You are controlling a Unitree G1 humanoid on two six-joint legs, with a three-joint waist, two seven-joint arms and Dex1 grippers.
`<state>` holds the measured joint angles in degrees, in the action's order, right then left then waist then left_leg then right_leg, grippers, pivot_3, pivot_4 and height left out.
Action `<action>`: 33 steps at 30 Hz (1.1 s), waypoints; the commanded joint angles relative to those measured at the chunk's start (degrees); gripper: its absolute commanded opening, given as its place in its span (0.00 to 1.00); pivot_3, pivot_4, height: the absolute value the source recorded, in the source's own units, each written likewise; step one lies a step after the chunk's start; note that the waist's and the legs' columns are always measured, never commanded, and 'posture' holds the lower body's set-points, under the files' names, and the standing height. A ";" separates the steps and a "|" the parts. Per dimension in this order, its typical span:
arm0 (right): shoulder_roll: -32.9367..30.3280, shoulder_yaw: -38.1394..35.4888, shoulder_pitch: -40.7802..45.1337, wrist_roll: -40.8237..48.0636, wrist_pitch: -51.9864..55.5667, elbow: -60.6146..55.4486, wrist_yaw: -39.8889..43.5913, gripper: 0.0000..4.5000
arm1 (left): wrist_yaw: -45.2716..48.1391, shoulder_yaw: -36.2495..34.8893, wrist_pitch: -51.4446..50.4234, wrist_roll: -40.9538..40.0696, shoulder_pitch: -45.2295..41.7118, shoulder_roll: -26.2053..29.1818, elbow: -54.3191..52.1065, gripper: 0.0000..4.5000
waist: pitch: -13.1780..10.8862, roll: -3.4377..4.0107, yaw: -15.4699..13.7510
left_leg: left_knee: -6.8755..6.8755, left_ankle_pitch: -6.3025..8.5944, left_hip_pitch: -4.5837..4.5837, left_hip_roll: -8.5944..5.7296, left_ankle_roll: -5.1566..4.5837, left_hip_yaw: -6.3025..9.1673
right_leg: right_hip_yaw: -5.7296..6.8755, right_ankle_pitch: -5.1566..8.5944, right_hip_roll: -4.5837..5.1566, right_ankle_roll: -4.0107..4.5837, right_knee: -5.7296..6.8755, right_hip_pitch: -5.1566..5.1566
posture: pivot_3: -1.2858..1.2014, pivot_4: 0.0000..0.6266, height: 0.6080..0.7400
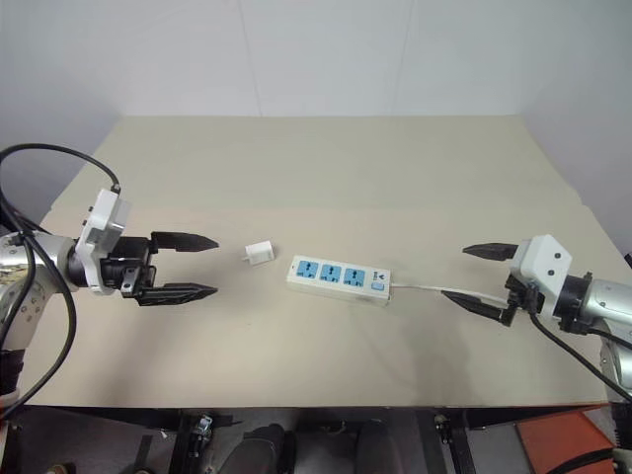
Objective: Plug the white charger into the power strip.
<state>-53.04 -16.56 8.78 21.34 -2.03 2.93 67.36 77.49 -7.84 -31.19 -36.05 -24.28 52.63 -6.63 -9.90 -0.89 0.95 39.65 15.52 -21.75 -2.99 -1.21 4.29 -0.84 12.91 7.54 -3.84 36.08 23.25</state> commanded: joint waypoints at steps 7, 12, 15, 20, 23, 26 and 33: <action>-0.90 -0.77 1.31 -0.45 -0.64 -0.07 -0.40 0.99 | -0.83 -2.35 0.12 -1.19 0.87 1.02 -2.34 1.00 | 0.00 0.00 -0.04 | 0.00 0.00 0.00 0.00 0.00 0.00 | 0.00 0.00 0.00 0.00 0.00 0.00 | 0.52 0.24 1.00; -0.72 -0.57 1.40 -0.85 -0.72 0.25 -0.65 0.99 | -1.02 -2.29 -0.01 -1.19 1.06 0.97 -2.60 1.00 | 0.00 0.00 0.00 | -0.01 0.00 0.00 0.00 0.00 0.00 | 0.00 0.00 0.00 0.00 -0.01 0.00 | 0.52 0.24 1.00; -0.63 -0.57 1.55 -0.94 -0.82 0.40 -0.56 0.99 | -1.01 -2.18 0.03 -1.14 0.95 1.01 -2.51 1.00 | 0.00 0.00 -0.03 | -0.01 0.00 0.00 0.00 0.00 0.00 | 0.00 0.00 0.00 0.00 -0.01 0.00 | 0.52 0.24 1.00; -0.46 -0.40 1.85 -1.15 -0.83 0.60 -0.78 0.99 | -0.97 -2.17 0.24 -1.04 0.98 1.10 -2.46 1.00 | 0.00 0.00 -0.02 | -0.01 0.00 0.00 0.00 0.00 0.00 | 0.00 0.00 0.00 0.00 -0.01 0.00 | 0.52 0.24 1.00; 0.10 0.12 2.47 -1.81 -0.53 1.06 -1.99 0.99 | -1.10 -2.23 0.23 -1.05 0.95 1.05 -2.47 1.00 | 0.00 0.00 0.01 | -0.01 0.00 0.00 0.00 0.00 0.00 | 0.00 0.00 0.00 0.00 -0.01 0.00 | 0.52 0.24 1.00; 2.29 2.12 3.70 -2.60 -1.76 2.46 -2.65 0.99 | -1.24 -2.30 0.17 -1.15 0.95 1.03 -2.62 1.00 | 0.00 -0.01 0.10 | -0.01 0.00 0.01 0.00 0.00 0.00 | -0.01 0.00 0.00 0.00 0.00 0.00 | 0.52 0.24 1.00; 9.77 9.47 11.57 -3.96 -5.88 12.60 0.74 0.99 | 0.16 -1.69 0.98 -0.39 0.54 2.44 -2.78 1.00 | -0.01 0.00 0.43 | -0.03 0.00 0.05 0.00 0.00 -0.05 | -0.06 -0.01 -0.01 0.02 0.00 0.01 | 0.52 0.24 1.00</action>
<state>-43.66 -7.42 18.56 17.05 -5.48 14.06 66.70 76.93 -7.97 -31.04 -36.08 -22.94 53.88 -8.24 -9.91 -0.89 1.38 39.61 15.52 -21.69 -2.98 -1.20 4.24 -0.89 12.89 7.53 -3.82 36.07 23.27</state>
